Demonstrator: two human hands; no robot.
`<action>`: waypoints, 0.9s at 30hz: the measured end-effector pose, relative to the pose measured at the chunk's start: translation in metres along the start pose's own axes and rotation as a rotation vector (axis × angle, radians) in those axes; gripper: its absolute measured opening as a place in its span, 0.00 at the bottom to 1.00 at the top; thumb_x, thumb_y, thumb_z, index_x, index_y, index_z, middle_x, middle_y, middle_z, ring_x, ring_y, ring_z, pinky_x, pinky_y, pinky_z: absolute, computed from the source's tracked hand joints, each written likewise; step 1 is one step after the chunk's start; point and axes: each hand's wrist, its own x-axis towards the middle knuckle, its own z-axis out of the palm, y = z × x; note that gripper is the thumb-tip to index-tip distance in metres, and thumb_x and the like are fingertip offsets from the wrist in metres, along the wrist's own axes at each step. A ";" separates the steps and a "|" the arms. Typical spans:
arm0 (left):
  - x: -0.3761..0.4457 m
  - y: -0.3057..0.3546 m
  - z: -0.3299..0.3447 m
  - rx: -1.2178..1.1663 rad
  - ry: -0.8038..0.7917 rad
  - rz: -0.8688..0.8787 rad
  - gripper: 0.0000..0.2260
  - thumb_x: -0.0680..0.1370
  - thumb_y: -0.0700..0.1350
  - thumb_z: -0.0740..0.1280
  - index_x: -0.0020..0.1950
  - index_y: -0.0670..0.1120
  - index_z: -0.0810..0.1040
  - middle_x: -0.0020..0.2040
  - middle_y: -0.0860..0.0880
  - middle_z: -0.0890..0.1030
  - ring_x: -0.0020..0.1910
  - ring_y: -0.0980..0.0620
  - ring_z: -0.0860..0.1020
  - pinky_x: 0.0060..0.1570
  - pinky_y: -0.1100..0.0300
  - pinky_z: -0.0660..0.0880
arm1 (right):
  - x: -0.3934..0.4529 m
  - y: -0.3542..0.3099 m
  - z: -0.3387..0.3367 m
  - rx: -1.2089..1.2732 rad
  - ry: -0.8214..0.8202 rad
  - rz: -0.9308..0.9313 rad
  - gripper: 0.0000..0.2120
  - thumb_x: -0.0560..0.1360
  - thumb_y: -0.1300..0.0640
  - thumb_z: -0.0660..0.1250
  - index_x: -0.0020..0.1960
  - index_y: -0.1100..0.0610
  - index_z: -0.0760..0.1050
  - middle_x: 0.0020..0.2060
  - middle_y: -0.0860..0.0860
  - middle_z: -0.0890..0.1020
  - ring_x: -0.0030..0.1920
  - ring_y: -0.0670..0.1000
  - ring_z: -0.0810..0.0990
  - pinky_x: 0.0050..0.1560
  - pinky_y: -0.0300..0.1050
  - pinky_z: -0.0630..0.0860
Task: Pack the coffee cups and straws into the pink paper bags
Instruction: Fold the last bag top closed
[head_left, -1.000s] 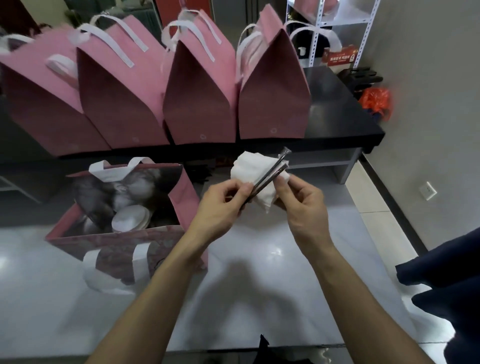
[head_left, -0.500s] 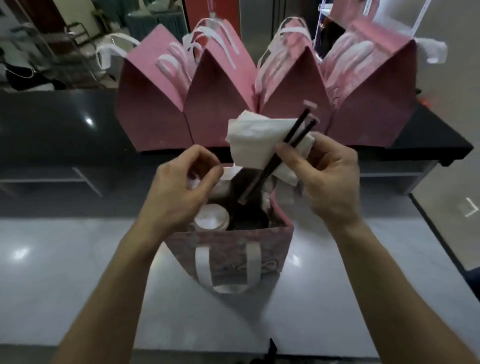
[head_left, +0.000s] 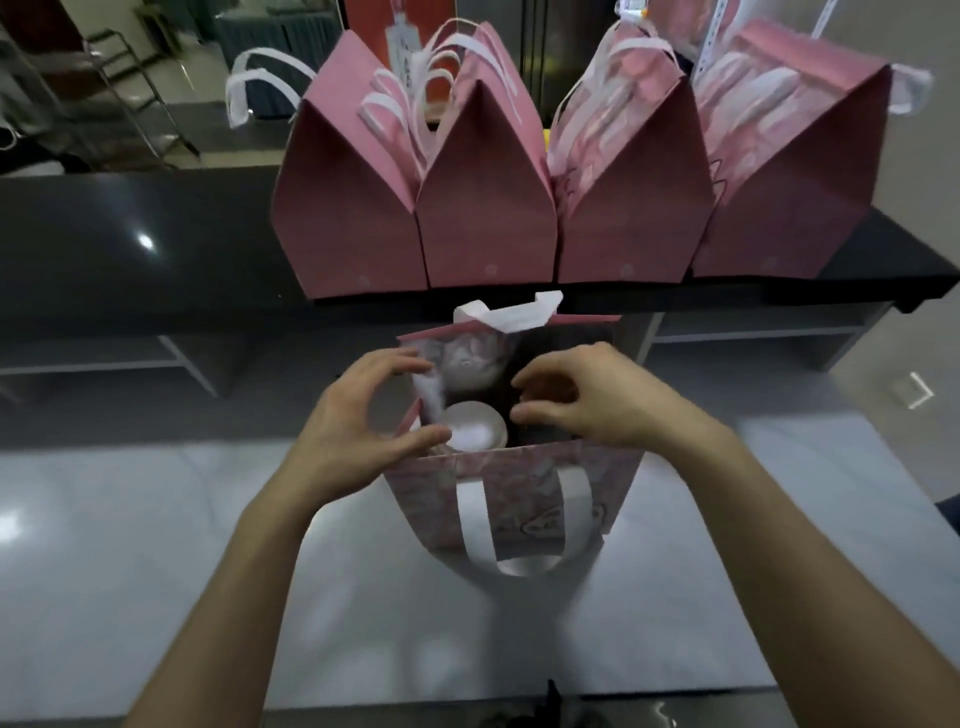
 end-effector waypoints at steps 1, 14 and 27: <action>-0.002 -0.004 -0.001 -0.060 0.044 0.035 0.34 0.69 0.71 0.79 0.72 0.61 0.77 0.74 0.64 0.74 0.74 0.62 0.73 0.72 0.56 0.73 | -0.011 0.010 -0.001 0.163 0.138 -0.027 0.19 0.75 0.38 0.78 0.63 0.44 0.85 0.53 0.42 0.89 0.54 0.42 0.87 0.57 0.44 0.85; 0.019 -0.068 0.001 -0.289 -0.405 -0.099 0.44 0.58 0.62 0.90 0.69 0.61 0.74 0.85 0.71 0.47 0.84 0.48 0.64 0.79 0.41 0.71 | -0.034 0.131 0.011 0.397 -0.146 0.128 0.58 0.54 0.29 0.85 0.73 0.33 0.53 0.84 0.34 0.48 0.86 0.51 0.51 0.85 0.58 0.57; 0.039 -0.079 0.003 -0.453 -0.126 -0.125 0.40 0.58 0.59 0.91 0.63 0.57 0.75 0.64 0.54 0.82 0.69 0.50 0.81 0.72 0.45 0.78 | 0.001 0.131 0.012 0.359 0.101 0.056 0.36 0.64 0.39 0.85 0.69 0.44 0.78 0.65 0.37 0.78 0.69 0.40 0.77 0.79 0.55 0.71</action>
